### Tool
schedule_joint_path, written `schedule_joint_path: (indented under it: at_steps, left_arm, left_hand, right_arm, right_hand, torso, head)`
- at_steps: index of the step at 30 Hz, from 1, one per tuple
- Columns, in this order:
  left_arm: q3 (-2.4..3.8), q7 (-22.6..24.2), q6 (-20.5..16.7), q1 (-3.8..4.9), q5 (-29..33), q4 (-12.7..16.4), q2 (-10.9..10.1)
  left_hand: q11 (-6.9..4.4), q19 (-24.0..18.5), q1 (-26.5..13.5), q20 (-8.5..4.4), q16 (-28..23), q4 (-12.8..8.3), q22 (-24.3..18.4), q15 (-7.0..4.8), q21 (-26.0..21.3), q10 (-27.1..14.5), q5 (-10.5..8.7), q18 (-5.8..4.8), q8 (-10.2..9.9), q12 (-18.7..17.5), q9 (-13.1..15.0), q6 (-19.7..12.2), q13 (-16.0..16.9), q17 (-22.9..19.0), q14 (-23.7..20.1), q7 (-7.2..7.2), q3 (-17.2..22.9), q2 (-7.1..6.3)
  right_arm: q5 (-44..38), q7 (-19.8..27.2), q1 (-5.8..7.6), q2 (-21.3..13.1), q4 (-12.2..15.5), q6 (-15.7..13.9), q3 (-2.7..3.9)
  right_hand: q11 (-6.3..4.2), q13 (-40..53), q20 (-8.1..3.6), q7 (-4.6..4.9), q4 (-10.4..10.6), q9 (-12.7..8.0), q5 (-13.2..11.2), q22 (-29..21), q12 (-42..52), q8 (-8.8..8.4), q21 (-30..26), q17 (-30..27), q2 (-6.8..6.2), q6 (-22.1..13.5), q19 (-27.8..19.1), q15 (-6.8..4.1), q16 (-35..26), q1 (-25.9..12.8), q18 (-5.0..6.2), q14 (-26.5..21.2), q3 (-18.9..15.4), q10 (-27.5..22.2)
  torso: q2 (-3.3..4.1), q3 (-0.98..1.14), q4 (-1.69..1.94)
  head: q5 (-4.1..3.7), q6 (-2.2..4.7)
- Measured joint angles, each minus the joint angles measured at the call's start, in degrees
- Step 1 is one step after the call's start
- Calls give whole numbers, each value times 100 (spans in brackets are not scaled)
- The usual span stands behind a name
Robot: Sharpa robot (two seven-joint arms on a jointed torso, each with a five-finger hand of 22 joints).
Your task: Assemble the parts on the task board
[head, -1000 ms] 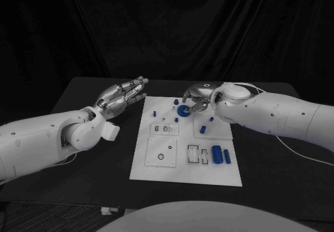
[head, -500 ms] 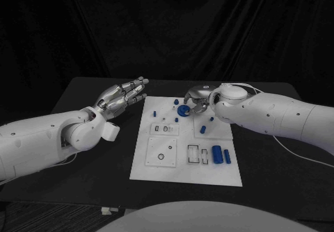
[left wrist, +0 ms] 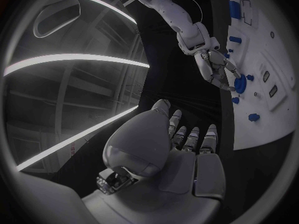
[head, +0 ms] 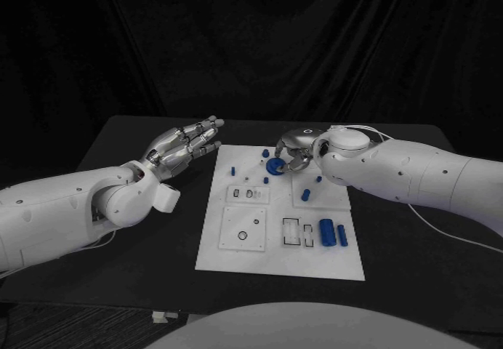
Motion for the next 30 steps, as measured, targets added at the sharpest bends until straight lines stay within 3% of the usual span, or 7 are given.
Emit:
schedule_joint_path:
  at_steps: [7,11,17,24,30]
  left_arm:
    - [1,-4,5,0,0,-3,5]
    - [2,-6,8,0,0,-4,6]
    - [1,-9,14,-1,0,-4,7]
    - [0,-11,24,-2,0,-7,10]
    - [0,-15,32,-2,0,-8,5]
  left_hand:
    - [1,0,0,0,0,0,0,0,0,1,0,0,0,0,0,0,0,-1,0,0,0,0]
    - [1,0,0,0,0,-15,0,0,0,1,22,0,0,0,0,0,0,0,0,0,15,0]
    - [1,0,0,0,0,-15,0,0,0,1,22,0,0,0,0,0,0,0,0,0,15,0]
    - [1,0,0,0,0,-15,-1,0,0,1,22,0,0,0,0,0,5,1,0,0,15,0]
    - [0,0,0,0,0,-15,-1,0,0,0,22,0,0,0,0,0,5,1,0,0,15,0]
  right_arm:
    - [-1,9,0,24,0,-6,8]
    - [-1,15,-4,47,-7,-19,14]
    - [0,57,-22,53,-4,-88,16]
    - [1,137,-42,34,19,-250,5]
    - [-4,179,-52,10,61,-381,-4]
  right_hand:
    - [-47,0,-25,-52,-112,109,251,-1,0,116,-52,0,21,157,-25,-5,0,89,0,5,110,3]
    - [-78,0,-34,-55,-239,225,592,-1,0,235,-52,0,29,333,-34,-47,0,154,0,-5,235,8]
    - [-110,-1,-56,48,-394,222,940,-1,0,317,-74,0,38,453,-51,-82,0,164,0,2,375,16]
    - [-125,-1,-76,117,-449,210,999,1,0,317,-74,-1,30,521,-32,-108,0,262,-1,15,450,1]
    - [-125,-1,-88,137,-465,210,841,3,0,317,-74,-1,45,541,-19,-108,0,259,-1,15,468,1]
  torso:
    - [0,1,-5]
    - [-1,2,-9]
    - [0,3,-12]
    - [0,3,-12]
    - [0,4,-8]
  head:
    - [5,0]
    - [10,0]
    - [26,0]
    - [31,0]
    - [41,0]
